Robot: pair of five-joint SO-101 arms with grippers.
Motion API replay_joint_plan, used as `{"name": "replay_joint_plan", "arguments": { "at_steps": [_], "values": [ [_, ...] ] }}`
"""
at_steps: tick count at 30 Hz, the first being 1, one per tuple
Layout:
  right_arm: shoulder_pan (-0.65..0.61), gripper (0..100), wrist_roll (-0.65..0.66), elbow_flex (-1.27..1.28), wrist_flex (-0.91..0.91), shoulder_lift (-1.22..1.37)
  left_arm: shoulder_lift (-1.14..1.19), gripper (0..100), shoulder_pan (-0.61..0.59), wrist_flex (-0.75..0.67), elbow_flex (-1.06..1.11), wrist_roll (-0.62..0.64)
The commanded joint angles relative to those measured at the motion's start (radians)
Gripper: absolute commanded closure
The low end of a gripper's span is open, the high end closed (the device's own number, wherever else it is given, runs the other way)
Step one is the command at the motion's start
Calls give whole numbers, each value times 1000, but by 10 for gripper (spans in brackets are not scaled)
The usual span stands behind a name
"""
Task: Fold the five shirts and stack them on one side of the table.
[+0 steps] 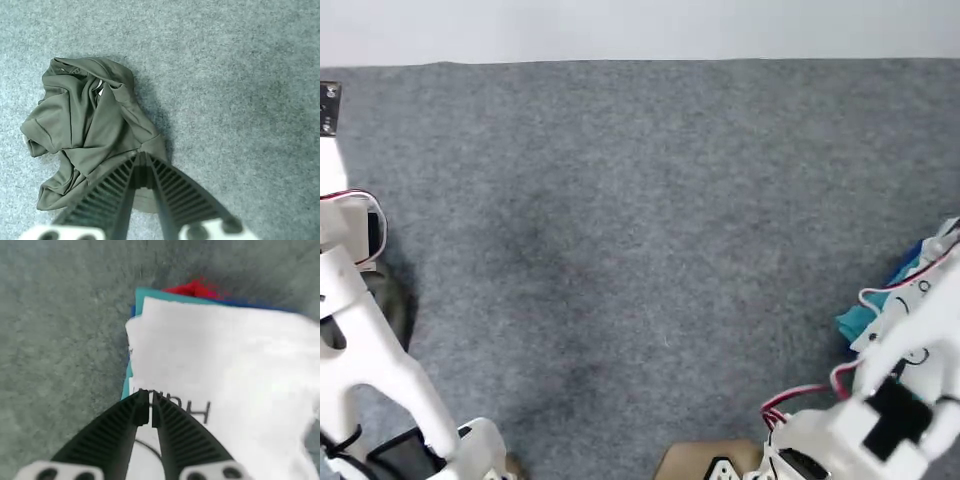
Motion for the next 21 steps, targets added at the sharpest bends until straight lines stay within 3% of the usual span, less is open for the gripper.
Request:
{"name": "replay_joint_plan", "arguments": {
  "at_steps": [1,4,10,17,21],
  "values": [
    [-21,988,-5,-57,84,-185,-32,995,-3,23,2,-5],
    [-42,988,-3,-55,196,-271,-20,987,-51,23,4,-9],
    [-87,988,-6,63,312,-421,54,839,-193,21,111,-31],
    [-94,988,8,224,341,-654,204,814,-247,-5,275,-275],
    [-94,988,86,287,375,-783,339,814,-276,-69,300,-358]
  ]
}}
